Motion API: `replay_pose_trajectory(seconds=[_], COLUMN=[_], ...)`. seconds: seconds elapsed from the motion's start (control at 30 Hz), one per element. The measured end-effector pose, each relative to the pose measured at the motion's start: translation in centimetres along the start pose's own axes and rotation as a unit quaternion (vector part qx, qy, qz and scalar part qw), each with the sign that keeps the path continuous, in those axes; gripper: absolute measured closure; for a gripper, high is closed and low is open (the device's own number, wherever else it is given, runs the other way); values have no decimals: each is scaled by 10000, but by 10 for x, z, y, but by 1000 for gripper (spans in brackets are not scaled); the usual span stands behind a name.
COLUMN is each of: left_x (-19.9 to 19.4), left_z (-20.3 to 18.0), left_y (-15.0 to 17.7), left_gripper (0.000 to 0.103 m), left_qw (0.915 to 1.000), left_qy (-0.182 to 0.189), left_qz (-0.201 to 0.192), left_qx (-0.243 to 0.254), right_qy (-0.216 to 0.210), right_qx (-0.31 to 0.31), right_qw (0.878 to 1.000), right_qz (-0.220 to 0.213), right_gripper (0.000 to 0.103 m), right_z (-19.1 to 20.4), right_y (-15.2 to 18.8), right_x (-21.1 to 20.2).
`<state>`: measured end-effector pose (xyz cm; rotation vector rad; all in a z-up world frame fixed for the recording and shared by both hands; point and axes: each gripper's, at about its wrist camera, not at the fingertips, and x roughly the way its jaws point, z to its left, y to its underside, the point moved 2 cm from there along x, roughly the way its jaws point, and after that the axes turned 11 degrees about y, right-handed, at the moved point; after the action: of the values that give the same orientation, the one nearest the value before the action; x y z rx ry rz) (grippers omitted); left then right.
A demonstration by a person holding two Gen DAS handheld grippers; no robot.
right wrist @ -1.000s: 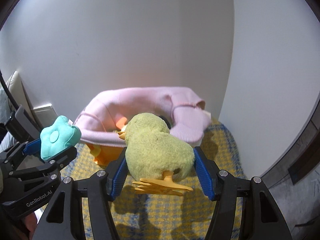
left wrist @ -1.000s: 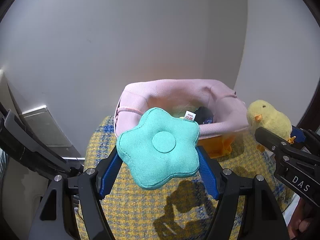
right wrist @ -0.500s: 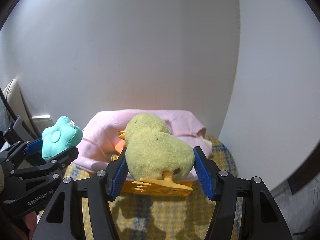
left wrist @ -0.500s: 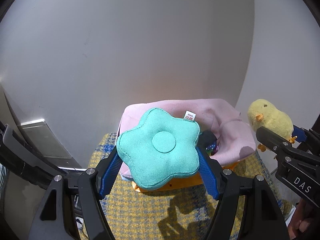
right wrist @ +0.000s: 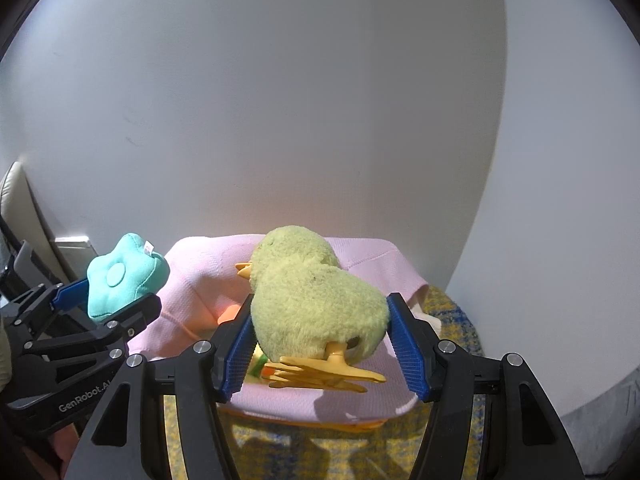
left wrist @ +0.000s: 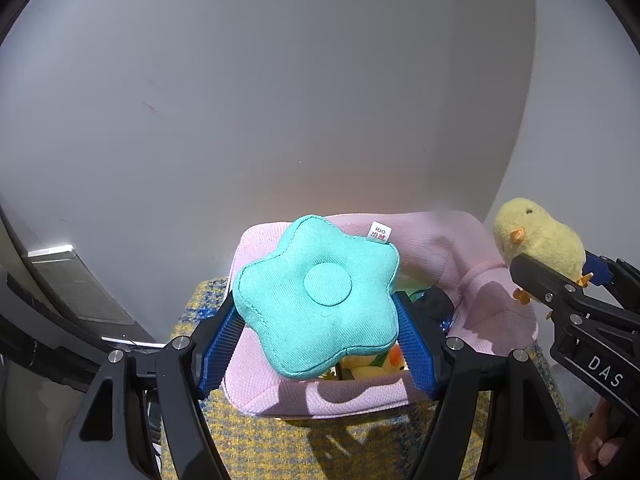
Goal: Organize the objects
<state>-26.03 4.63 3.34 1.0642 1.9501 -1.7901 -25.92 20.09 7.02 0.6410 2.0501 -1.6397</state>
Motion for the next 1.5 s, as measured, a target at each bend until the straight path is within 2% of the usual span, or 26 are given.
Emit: replay_pose_trajectory(seconds=[0.27, 0.3, 0.37, 0.4, 0.43, 0.53, 0.9, 1.07, 1.5], left_x=[21, 22, 23, 23, 22, 20, 0, -20, -65], left_z=[5, 6, 8, 8, 10, 16, 9, 7, -2], left_y=[0, 1, 1, 2, 2, 4, 9, 11, 30], left_gripper=[24, 22, 10, 10, 8, 4, 2, 1, 0], left_qw=[9998, 9998, 9997, 9997, 9996, 9993, 9992, 9992, 9990], left_qy=[-11, -13, -64, -75, -84, -149, -254, -276, -286], left_qz=[183, 196, 208, 199, 197, 234, 151, 104, 106], left_qx=[-69, -83, -134, -153, -173, -267, -267, -265, -341], right_qy=[11, 31, 73, 120, 164, 201, 276, 270, 272], right_qx=[-30, -31, -4, 15, 37, 64, 129, 160, 112], right_qw=[9999, 9999, 9999, 9998, 9998, 9997, 9994, 9994, 9995], right_qz=[151, 163, 148, 135, 111, 142, 142, 134, 126], right_gripper=[38, 34, 21, 13, 10, 10, 9, 9, 9], right_z=[4, 4, 2, 1, 0, -2, -10, -14, -18], right_y=[-1, -1, 0, 1, 2, 5, 5, 6, 27], right_x=[21, 22, 23, 22, 21, 18, -1, -6, -52])
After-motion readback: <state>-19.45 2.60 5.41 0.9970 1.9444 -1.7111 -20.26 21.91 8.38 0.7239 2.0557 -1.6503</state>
